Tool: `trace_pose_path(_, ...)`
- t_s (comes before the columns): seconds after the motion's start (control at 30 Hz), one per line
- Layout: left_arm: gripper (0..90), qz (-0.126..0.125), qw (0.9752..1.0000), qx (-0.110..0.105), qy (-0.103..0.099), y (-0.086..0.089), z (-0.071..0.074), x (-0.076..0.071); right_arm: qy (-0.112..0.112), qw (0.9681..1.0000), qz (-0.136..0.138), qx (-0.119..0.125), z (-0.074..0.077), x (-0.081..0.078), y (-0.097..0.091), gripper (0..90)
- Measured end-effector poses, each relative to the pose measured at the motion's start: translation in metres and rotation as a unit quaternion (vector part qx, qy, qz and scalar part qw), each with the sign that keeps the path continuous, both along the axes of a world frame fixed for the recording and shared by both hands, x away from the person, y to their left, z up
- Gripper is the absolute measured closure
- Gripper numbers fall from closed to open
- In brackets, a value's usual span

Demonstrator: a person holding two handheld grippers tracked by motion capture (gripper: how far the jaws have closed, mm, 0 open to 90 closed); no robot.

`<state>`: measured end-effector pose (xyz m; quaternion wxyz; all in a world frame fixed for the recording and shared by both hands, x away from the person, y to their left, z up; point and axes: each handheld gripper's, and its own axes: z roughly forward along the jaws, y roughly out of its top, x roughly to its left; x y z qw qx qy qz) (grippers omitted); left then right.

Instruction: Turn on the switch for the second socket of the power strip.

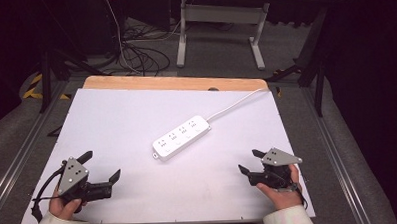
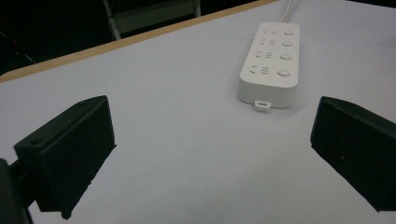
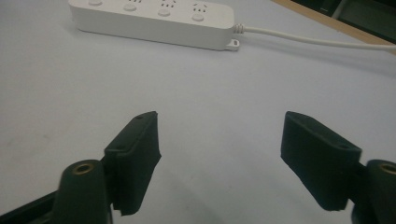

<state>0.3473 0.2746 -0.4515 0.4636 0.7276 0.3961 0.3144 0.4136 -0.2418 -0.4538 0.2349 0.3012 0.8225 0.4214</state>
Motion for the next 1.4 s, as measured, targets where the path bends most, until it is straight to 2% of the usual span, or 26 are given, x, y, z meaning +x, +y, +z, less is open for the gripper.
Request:
trace_pose_path(0.2, 0.3, 0.0, 1.0, 0.001, -0.001, 0.0, 0.0, 0.0, 0.002, 1.0, 0.009, -0.004, 0.009, 0.007, 0.01, 34.4)
trace_pose_path(0.23, 0.3, 0.001, 1.0, 0.001, -0.001, 0.0, 0.0, 0.0, 0.003, 0.9999, 0.011, -0.002, 0.011, 0.008, 0.012, 37.3)
trace_pose_path(0.27, 0.3, 0.001, 1.0, 0.001, -0.001, 0.0, 0.0, 0.0, 0.007, 0.9996, 0.026, -0.008, 0.016, 0.011, 0.015, 44.2)
trace_pose_path(0.47, 0.3, 0.001, 1.0, 0.003, -0.003, -0.001, 0.0, -0.001, -0.001, 0.9995, 0.028, -0.014, 0.027, 0.017, 0.023, 44.5)
trace_pose_path(0.73, 0.3, 0.001, 1.0, 0.004, -0.003, 0.0, 0.001, -0.001, 0.007, 0.9986, 0.05, -0.015, 0.041, 0.027, 0.041, 46.1)
trace_pose_path(0.9, 0.3, 0.0, 1.0, 0.005, -0.005, 0.0, 0.001, -0.001, 0.009, 0.9973, 0.064, -0.034, 0.049, 0.038, 0.051, 46.1)
trace_pose_path(1.23, 0.3, 0.001, 1.0, 0.006, -0.005, 0.0, 0.001, -0.001, 0.013, 0.9955, 0.081, -0.048, 0.06, 0.053, 0.064, 46.1)
trace_pose_path(1.33, 0.3, 0.002, 1.0, 0.008, -0.004, 0.001, 0.001, -0.001, 0.016, 0.9954, 0.085, -0.039, 0.063, 0.056, 0.068, 48.0)
trace_pose_path(1.4, 0.3, 0.003, 1.0, 0.008, -0.004, 0.0, 0.0, -0.001, 0.02, 0.9946, 0.1, -0.019, 0.064, 0.058, 0.069, 57.9)
